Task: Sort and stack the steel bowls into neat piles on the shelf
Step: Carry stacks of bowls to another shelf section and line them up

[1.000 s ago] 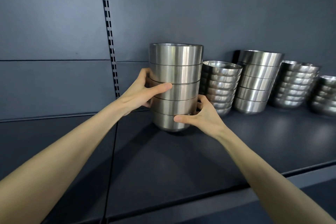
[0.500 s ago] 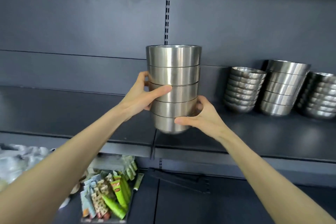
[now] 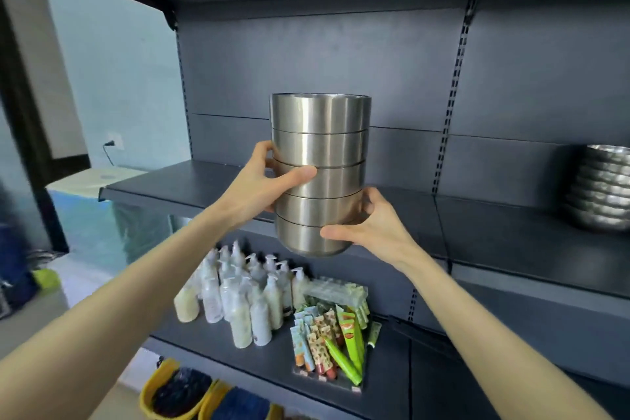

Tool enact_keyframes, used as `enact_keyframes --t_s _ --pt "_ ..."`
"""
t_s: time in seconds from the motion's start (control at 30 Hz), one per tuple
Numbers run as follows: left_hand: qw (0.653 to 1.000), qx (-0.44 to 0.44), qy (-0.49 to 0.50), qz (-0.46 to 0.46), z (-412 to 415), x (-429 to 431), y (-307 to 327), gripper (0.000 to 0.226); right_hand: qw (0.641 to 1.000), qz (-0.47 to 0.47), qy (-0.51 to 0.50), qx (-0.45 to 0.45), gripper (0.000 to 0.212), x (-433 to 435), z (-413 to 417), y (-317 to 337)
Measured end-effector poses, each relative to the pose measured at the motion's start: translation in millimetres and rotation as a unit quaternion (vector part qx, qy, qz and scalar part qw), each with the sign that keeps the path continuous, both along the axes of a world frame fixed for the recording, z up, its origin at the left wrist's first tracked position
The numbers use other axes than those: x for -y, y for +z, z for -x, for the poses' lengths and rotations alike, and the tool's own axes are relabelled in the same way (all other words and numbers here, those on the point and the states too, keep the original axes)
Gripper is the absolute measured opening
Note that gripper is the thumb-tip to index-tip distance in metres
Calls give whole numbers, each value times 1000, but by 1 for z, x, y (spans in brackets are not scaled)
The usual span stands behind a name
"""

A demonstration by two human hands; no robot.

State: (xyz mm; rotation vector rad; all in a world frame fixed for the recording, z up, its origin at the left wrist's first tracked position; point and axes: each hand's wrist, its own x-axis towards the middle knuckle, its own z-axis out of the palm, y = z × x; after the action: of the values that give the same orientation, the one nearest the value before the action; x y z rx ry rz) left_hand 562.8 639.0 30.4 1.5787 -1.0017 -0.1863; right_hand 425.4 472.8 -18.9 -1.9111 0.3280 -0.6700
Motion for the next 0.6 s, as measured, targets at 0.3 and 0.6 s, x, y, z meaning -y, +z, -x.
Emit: enact_keyframes --t_s 0.3,0.6 --pt "999 12 42 4 -119 -102 10 85 999 7 33 4 103 -94 -129 14" --pt "995 32 92 -13 -248 -143 23 86 998 7 54 13 102 -128 -280 20"
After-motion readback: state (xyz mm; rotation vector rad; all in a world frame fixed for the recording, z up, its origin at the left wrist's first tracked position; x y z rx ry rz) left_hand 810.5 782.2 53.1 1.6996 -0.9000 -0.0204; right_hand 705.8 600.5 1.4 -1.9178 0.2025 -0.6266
